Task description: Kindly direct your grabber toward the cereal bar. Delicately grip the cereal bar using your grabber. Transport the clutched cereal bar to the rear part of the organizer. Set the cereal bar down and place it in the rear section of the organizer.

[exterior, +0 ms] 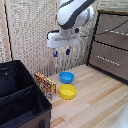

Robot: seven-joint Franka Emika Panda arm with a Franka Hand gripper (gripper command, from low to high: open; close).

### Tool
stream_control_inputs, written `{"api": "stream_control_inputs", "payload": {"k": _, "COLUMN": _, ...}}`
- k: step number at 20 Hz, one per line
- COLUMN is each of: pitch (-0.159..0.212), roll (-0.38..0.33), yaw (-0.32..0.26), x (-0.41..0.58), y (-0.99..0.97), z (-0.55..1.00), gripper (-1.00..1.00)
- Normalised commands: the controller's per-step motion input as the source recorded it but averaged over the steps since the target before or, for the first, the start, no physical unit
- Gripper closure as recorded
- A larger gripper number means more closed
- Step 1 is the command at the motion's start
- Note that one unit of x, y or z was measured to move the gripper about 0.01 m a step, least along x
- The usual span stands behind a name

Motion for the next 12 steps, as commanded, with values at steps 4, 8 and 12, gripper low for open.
{"api": "stream_control_inputs", "payload": {"k": 4, "pitch": 0.000, "roll": -0.073, "yaw": 0.047, "x": 0.099, "y": 0.49, "z": -0.11, "gripper": -1.00}}
{"api": "stream_control_inputs", "payload": {"k": 8, "pitch": 0.000, "roll": -0.100, "yaw": 0.069, "x": 0.141, "y": 0.63, "z": -0.17, "gripper": -1.00}}
{"api": "stream_control_inputs", "payload": {"k": 12, "pitch": -0.005, "roll": -0.102, "yaw": 0.091, "x": 0.165, "y": 0.56, "z": -0.20, "gripper": -1.00}}
